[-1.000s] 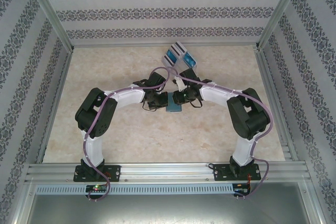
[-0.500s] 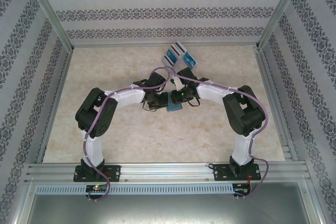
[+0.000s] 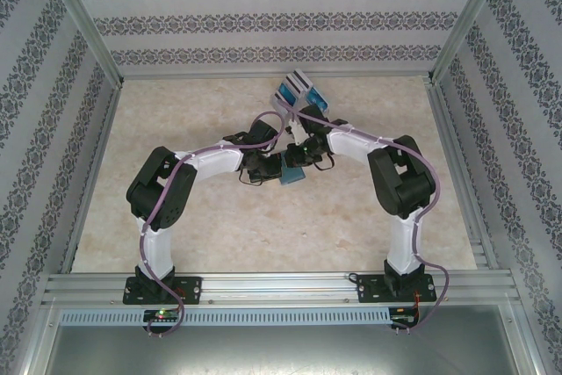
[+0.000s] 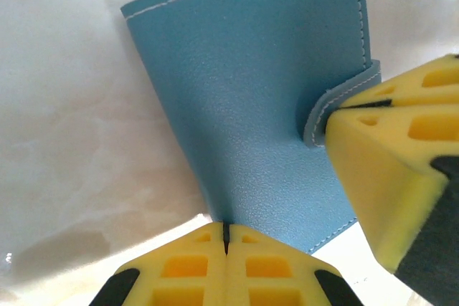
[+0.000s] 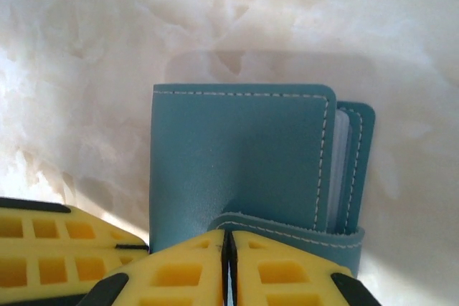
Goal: Put the credit cards into the card holder
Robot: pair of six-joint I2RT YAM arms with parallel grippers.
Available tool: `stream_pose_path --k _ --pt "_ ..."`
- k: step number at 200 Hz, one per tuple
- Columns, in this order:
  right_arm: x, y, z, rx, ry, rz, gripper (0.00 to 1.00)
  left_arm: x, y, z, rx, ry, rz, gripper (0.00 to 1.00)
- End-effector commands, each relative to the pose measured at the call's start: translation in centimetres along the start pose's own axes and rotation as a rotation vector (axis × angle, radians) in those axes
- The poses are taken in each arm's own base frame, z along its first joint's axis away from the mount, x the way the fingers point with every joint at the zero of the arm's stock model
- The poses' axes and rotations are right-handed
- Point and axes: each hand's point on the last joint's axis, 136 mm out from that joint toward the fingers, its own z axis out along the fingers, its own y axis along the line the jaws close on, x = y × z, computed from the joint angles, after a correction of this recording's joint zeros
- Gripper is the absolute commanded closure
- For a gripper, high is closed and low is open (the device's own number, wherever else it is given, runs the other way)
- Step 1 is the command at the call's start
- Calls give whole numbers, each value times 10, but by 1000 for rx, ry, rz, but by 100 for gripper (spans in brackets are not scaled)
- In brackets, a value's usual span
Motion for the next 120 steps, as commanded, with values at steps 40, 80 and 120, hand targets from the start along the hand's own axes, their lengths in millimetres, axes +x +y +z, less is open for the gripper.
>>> stream_pose_path --k 40,80,120 --pt "40 -26 11 156 241 61 87 5 -4 6 0 19 28 100" --pt "48 -29 18 207 308 55 87 6 -4 9 6 23 25 100" --pt "40 -22 23 226 316 48 87 6 -2 10 4 20 27 100"
